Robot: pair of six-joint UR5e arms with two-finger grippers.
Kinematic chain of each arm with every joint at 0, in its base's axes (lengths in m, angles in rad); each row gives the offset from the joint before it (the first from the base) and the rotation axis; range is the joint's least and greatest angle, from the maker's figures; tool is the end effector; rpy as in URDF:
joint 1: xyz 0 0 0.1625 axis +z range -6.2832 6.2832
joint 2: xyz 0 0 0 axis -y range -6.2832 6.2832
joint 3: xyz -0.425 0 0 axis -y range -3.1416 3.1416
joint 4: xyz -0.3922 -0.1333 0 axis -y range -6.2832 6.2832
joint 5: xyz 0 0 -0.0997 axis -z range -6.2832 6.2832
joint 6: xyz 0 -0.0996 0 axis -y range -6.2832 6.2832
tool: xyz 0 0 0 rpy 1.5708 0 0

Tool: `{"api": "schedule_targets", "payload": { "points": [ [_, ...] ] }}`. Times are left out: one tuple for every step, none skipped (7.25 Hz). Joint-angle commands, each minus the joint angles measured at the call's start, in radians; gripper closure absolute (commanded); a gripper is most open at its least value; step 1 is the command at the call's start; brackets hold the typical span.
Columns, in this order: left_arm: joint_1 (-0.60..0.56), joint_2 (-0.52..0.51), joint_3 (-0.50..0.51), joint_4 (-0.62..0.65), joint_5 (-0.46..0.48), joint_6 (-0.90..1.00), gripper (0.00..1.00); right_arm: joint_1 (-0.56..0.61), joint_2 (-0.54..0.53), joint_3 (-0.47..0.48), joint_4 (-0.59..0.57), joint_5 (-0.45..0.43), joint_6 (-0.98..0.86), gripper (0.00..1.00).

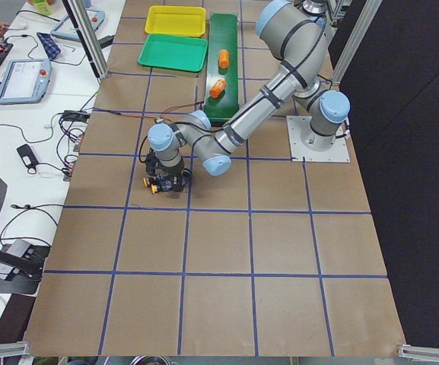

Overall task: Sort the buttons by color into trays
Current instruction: 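Return the left gripper to the button pile and grasp a green-capped button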

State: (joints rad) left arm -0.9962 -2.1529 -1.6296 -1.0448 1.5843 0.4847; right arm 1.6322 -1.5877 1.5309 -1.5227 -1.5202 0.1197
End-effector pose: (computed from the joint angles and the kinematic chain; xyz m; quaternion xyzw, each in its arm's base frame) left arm 0.2347 -0.6053 0.1726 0.0445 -0.9973 -0.0530 0.0232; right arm 0.1678 -0.4755 0.5111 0.0290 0.9992 -0.0020 0.0256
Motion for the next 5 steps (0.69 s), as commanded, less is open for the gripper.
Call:
{"api": "schedule_targets", "payload": {
  "points": [
    [0.001,-0.002,-0.024,0.011,-0.006,-0.076,0.01,0.0,0.0,0.0,0.001,0.0,0.0,0.0],
    [0.001,0.017,-0.02,0.011,0.003,-0.075,0.53,0.0,0.0,0.0,0.001,0.0,0.0,0.0],
    [0.001,0.028,-0.019,0.002,0.005,-0.077,0.89,0.0,0.0,0.0,-0.001,0.0,0.0,0.0],
    [-0.005,0.045,-0.022,-0.003,0.005,-0.084,0.96,0.0,0.0,0.0,0.001,0.0,0.0,0.0],
    [-0.022,0.073,-0.032,-0.036,0.005,-0.157,0.99,0.0,0.0,0.0,-0.001,0.0,0.0,0.0]
  ]
}}
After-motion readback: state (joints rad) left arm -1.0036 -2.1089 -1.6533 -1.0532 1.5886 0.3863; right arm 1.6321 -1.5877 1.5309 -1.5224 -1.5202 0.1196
